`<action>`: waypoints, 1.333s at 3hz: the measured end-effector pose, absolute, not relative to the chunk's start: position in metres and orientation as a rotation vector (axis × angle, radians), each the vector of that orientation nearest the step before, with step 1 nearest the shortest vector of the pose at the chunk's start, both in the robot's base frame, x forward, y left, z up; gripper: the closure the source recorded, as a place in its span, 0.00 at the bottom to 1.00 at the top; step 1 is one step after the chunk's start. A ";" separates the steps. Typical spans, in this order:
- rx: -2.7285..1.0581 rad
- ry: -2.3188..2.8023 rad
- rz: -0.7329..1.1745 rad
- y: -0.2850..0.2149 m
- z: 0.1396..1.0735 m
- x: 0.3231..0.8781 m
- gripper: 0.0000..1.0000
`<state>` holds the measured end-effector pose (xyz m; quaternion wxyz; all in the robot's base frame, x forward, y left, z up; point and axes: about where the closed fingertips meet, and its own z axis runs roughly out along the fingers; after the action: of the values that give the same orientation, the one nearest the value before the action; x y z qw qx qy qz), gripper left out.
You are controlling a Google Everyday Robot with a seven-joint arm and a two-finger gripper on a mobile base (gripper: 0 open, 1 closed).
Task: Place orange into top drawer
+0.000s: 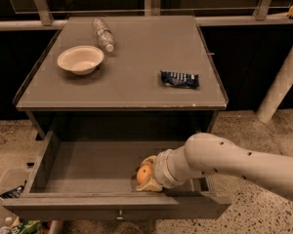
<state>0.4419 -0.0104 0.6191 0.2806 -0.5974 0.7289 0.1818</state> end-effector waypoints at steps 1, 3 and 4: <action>-1.601 1.954 0.487 -0.010 0.619 0.442 0.57; -1.601 1.954 0.487 -0.010 0.619 0.442 0.13; -1.602 1.954 0.487 -0.010 0.619 0.442 0.00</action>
Offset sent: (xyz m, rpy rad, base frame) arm 0.0000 0.0000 0.0000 0.0000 0.0000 0.0000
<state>0.4419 -0.0103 0.6191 0.2805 -0.5975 0.7289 0.1819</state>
